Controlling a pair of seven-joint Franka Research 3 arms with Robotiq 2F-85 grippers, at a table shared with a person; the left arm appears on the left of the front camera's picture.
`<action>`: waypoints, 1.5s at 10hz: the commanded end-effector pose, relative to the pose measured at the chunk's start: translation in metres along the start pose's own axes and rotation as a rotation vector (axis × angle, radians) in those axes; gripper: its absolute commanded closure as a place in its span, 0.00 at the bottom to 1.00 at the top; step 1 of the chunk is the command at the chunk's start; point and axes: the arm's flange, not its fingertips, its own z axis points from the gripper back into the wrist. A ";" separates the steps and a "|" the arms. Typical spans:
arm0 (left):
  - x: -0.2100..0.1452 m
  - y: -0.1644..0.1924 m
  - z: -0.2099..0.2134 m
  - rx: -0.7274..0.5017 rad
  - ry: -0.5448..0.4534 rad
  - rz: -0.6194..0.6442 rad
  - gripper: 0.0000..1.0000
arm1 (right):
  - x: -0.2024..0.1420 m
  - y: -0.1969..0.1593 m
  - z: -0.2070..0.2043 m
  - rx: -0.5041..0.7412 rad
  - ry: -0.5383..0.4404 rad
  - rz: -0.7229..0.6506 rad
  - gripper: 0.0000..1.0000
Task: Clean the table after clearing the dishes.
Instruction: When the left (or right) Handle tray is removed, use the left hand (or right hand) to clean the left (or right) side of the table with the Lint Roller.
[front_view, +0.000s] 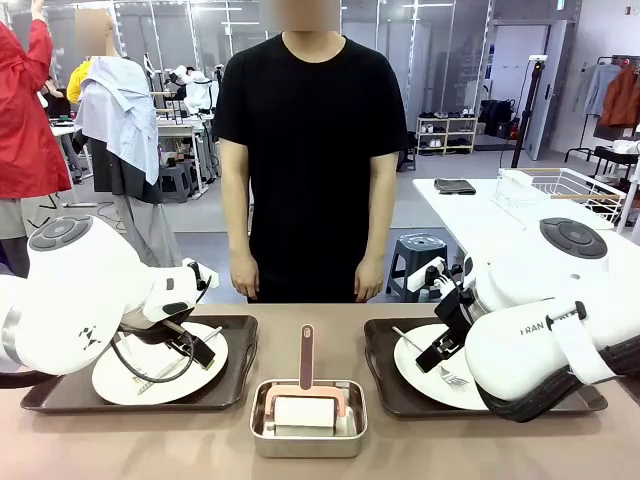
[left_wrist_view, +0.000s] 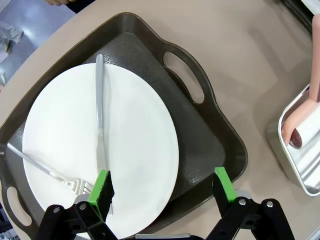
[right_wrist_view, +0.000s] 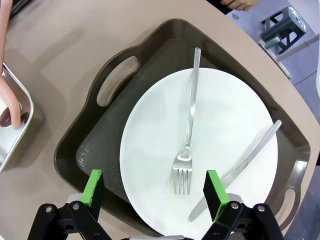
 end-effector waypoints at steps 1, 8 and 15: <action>0.000 0.000 0.000 0.000 0.000 0.000 0.00 | 0.000 0.000 0.000 0.001 0.000 -0.001 0.00; 0.036 0.048 0.029 -0.171 -0.030 0.079 0.00 | 0.044 -0.059 0.026 0.096 -0.022 -0.054 0.00; -0.029 0.192 0.142 -0.740 -0.436 0.305 0.00 | -0.010 -0.189 0.120 0.643 -0.276 -0.379 0.00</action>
